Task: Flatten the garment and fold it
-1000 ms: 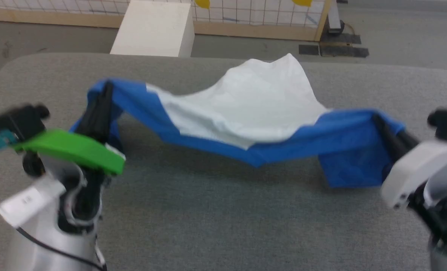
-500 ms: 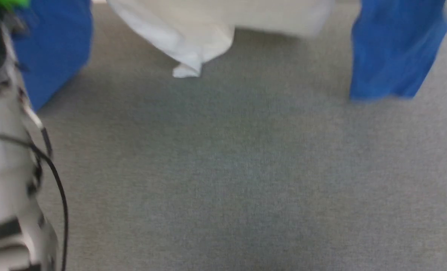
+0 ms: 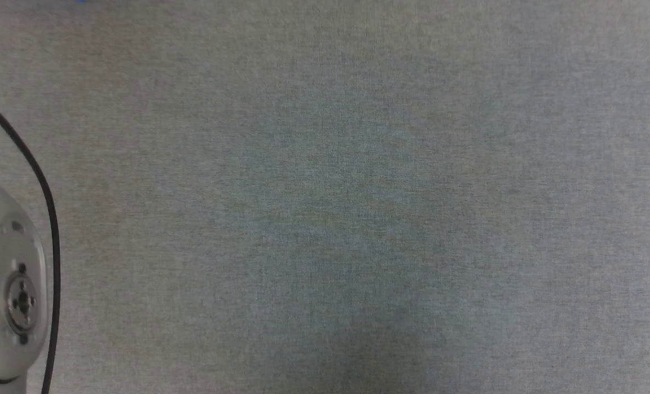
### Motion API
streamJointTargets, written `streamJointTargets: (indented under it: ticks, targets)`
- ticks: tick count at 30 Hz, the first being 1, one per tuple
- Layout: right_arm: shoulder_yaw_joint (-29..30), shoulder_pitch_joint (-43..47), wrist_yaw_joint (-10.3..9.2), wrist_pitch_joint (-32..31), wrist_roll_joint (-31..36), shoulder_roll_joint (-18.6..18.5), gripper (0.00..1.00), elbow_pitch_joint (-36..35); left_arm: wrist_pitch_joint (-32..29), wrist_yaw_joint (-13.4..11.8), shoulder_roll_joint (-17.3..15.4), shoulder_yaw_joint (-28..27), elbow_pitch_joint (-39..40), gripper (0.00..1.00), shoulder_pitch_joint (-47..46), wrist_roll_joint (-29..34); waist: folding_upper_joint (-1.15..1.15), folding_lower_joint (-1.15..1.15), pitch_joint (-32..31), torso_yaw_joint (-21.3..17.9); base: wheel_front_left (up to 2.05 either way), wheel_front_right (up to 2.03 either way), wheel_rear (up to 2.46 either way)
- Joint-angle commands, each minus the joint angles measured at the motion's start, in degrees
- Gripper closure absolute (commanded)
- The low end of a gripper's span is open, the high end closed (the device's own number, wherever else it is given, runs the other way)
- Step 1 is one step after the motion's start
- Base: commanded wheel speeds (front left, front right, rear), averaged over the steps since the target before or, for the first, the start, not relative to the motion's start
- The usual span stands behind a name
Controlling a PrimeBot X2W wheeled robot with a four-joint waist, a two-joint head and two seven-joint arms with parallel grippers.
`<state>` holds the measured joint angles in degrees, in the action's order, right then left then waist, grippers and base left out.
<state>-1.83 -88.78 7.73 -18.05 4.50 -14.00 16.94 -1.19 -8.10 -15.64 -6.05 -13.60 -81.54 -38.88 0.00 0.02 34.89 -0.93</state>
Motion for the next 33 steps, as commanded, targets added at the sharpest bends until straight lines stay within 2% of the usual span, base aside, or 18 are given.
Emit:
streamJointTargets:
  ticks: [1, 4, 8, 10, 12, 18, 21, 22, 23, 28, 33]
  targets:
    - [1.27, -1.67, -0.24, 2.05, 1.00, -1.10, 1.00, 1.43, 1.59, 0.25, -1.03, -1.14, -0.75, 1.00, -1.44, 0.27, 0.00, -0.02, 0.93, -0.17, 0.00, 0.00, 0.00]
    - [1.82, -2.23, -0.24, 4.88, 0.90, -1.02, 1.00, 4.57, 2.75, 1.42, -0.80, -1.49, -2.61, 1.00, -1.14, -0.54, 0.00, -0.02, 0.16, 0.33, 0.00, 0.00, 0.00]
    - [1.42, 1.59, -0.24, 5.54, -1.69, -1.11, 1.00, 10.27, 1.98, 3.78, -1.21, 0.00, -6.21, 1.00, 3.84, -0.35, 0.00, -0.02, -1.77, 1.01, 0.00, 0.00, 0.00]
    - [-0.36, 7.83, -0.24, 5.22, -4.84, -1.13, 1.00, 12.94, -0.03, 6.29, -2.08, 3.51, -9.19, 1.00, 10.42, 1.56, 0.00, -0.02, -3.98, 1.47, 0.00, 0.00, 0.00]
    - [-2.00, 12.49, -0.24, 4.31, -7.86, -1.26, 1.00, 13.90, -0.99, 7.56, -2.27, 5.29, -10.72, 1.00, 15.07, 2.33, 0.00, -0.02, -5.73, 1.71, 0.00, 0.00, 0.00]
    - [-6.54, 27.61, -0.24, -0.23, -18.03, -2.74, 1.00, 11.99, -3.36, 9.48, -3.77, 8.64, -11.89, 1.00, 30.03, 4.04, 0.00, -0.02, -12.05, 2.05, 0.00, 0.00, 0.00]
    - [-6.76, 36.57, -0.24, -3.60, -23.09, -3.23, 1.00, 7.99, -4.48, 9.25, -3.53, 8.46, -9.80, 1.00, 38.49, 2.89, 0.00, -0.02, -15.38, 2.02, 0.00, 0.00, 0.00]
    - [-6.03, 45.56, -0.24, -6.91, -26.11, -3.79, 1.00, 3.02, -5.91, 8.30, -3.09, 8.67, -6.78, 1.00, 47.13, 2.24, 0.00, -0.02, -18.25, 2.16, 0.00, 0.00, 0.00]
    - [-5.26, 49.18, -0.24, -7.99, -26.87, -3.94, 1.00, 0.79, -6.36, 7.89, -2.46, 8.57, -5.33, 1.00, 50.38, 1.55, 0.00, -0.02, -19.32, 2.32, 0.00, 0.00, 0.00]
    - [-0.21, 64.53, -0.24, -11.55, -26.78, -3.48, 1.00, -9.46, -7.65, 4.75, -0.51, 8.11, 1.74, 1.00, 64.27, 0.20, 0.00, -0.02, -22.76, 2.94, 0.00, 0.00, 0.00]
    - [6.28, 78.12, -0.24, -14.85, -24.71, 1.11, 1.00, -19.07, -9.48, 1.80, 1.15, 8.57, 8.14, 1.00, 75.88, -0.43, 0.00, -0.02, -24.96, 3.70, 0.00, 0.00, 0.00]
